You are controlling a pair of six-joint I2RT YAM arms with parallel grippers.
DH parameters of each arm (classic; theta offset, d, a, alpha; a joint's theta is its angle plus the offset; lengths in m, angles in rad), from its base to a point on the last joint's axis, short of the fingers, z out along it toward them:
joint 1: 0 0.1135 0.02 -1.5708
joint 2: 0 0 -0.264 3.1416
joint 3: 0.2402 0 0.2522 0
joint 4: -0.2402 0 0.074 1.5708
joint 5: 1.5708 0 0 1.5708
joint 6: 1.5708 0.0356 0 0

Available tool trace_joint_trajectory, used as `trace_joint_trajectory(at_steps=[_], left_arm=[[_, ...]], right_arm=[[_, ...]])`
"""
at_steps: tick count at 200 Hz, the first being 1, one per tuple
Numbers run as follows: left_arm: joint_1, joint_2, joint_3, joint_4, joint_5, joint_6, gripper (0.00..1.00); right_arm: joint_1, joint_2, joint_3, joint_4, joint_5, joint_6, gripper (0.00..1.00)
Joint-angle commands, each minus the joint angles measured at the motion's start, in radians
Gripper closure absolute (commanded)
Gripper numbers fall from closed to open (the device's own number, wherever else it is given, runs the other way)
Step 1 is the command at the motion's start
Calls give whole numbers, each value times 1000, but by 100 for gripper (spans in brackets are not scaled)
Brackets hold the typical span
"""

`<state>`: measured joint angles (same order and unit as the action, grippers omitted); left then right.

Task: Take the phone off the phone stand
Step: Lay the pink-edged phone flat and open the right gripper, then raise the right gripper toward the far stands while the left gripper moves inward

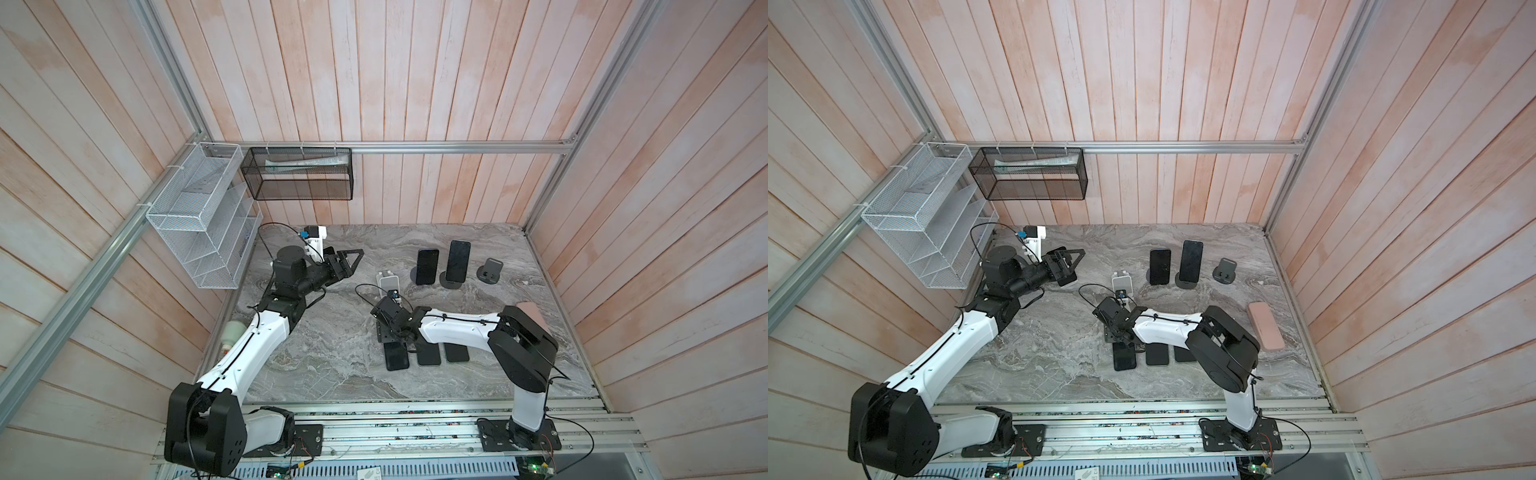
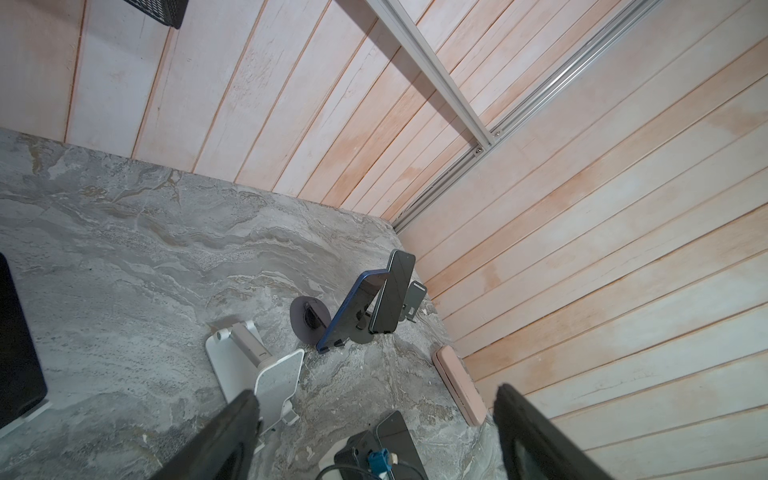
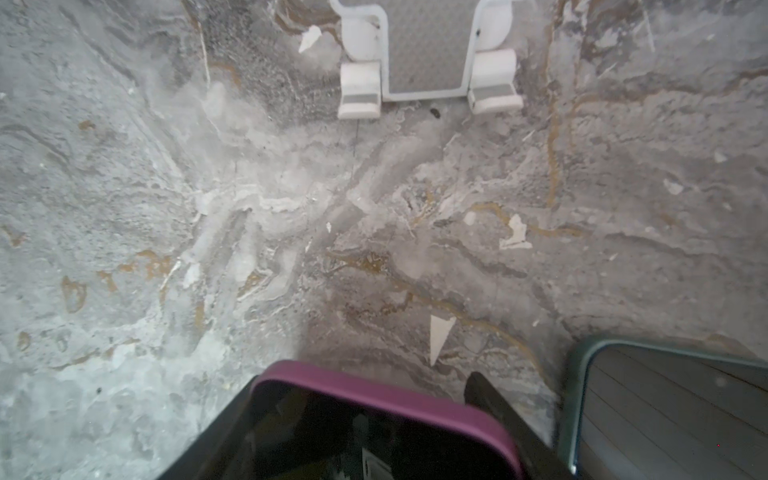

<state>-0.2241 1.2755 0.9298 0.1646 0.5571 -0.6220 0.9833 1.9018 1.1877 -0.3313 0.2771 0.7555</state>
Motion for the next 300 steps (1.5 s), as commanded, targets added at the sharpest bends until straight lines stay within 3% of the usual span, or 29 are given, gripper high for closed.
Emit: trace_joint_trajectory(at_steps=[1,127,226,274,300], left_arm=[[-6,4,-8,7,6,2,10],[-5,18,-11,9,4,4,10],[-5,22,-11,12,5,4,10],[-4,29,-10,6,-2,4,10],[-8,38,-1,-39,-60,18,9]], right_arm=[[-15,3,-27,31,-6,-8,27],[-40,-30,-148,160,26,57,24],[-41,-39,-140,132,42,54,21],[-44,-96,-93,90,73,-4,18],[-48,-158,-33,27,130,-112,11]])
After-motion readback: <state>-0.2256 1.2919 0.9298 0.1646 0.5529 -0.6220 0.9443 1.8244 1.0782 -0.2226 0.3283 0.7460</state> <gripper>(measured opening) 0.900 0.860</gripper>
